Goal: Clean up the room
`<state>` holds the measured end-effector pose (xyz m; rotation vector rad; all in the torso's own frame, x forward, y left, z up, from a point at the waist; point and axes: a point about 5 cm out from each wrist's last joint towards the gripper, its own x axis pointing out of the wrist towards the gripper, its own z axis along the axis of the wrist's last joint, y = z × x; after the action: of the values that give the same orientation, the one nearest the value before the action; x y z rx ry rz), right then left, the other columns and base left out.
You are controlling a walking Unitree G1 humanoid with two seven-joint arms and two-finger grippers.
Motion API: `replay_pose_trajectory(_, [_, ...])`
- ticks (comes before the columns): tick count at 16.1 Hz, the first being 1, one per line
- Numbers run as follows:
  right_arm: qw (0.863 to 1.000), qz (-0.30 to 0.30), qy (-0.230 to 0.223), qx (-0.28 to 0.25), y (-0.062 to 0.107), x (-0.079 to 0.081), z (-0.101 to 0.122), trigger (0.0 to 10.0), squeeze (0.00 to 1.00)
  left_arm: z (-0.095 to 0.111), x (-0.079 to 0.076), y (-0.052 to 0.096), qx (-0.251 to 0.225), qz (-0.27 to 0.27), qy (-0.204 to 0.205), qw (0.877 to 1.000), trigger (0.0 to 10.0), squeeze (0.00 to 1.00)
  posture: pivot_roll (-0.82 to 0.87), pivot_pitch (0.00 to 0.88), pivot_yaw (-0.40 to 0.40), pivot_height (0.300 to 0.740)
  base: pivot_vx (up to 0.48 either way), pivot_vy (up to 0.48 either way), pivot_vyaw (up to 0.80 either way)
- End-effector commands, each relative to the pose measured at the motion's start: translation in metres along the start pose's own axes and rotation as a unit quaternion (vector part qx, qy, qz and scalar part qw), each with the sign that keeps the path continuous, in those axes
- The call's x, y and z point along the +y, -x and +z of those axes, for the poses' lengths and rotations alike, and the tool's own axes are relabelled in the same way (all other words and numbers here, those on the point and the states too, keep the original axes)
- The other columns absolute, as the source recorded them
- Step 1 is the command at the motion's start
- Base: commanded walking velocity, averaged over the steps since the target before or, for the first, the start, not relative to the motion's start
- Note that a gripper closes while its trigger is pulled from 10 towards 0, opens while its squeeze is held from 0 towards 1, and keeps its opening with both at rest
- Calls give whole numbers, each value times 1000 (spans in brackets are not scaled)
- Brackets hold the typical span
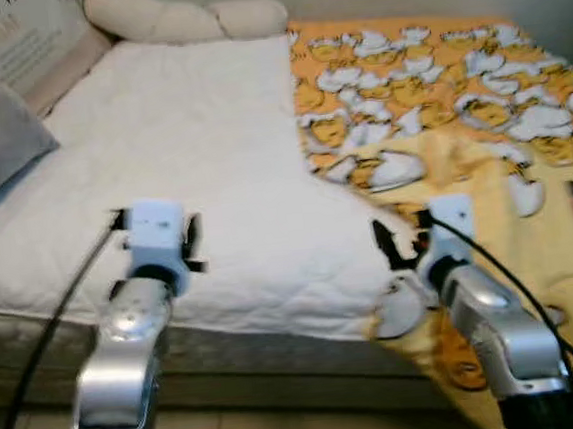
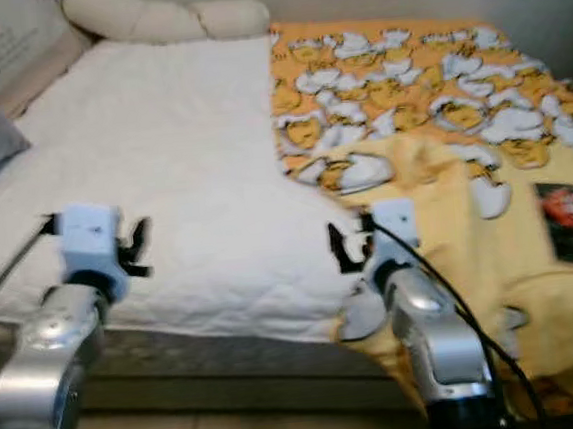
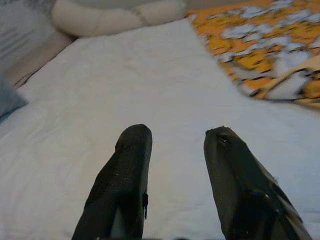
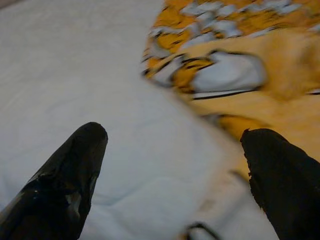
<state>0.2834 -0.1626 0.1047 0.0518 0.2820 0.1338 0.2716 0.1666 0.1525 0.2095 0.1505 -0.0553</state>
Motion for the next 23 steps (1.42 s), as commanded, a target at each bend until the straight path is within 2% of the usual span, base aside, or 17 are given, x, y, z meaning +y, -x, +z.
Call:
replay_pose_trajectory(1, [1000,12,0,-8,-2,5,5,10000,0,1,8,-2,0,12,-7,1000,10000,0,-32,0,9,740,0,-409,0])
replay_pose_trajectory(3, [1000,9,-6,-18,-4,1,9,10000,0,-1,3,-2,1,3,-9,1000,10000,0,-32,0,16,740,0,-409,0])
replay_pose_trajectory(5, [999,29,-10,-25,-5,6,15,10000,0,4,5,-4,-4,3,-9,1000,10000,0,-28,0,15,740,0,-407,0])
replay_pose_trajectory(7, [999,35,14,-24,-7,7,11,10000,0,1,6,-7,1,8,-10,1000,10000,0,-34,0,16,740,0,-409,800])
replay_pose_trajectory(16, [999,27,6,-23,-9,1,10,10000,0,1,10,-9,0,11,-10,1000,10000,0,-39,0,25,740,0,-410,800])
replay_pose_trajectory(23, [1000,20,-1,-20,-11,0,8,10000,0,-1,12,-10,2,11,-13,1000,10000,0,-37,0,28,740,0,-409,0])
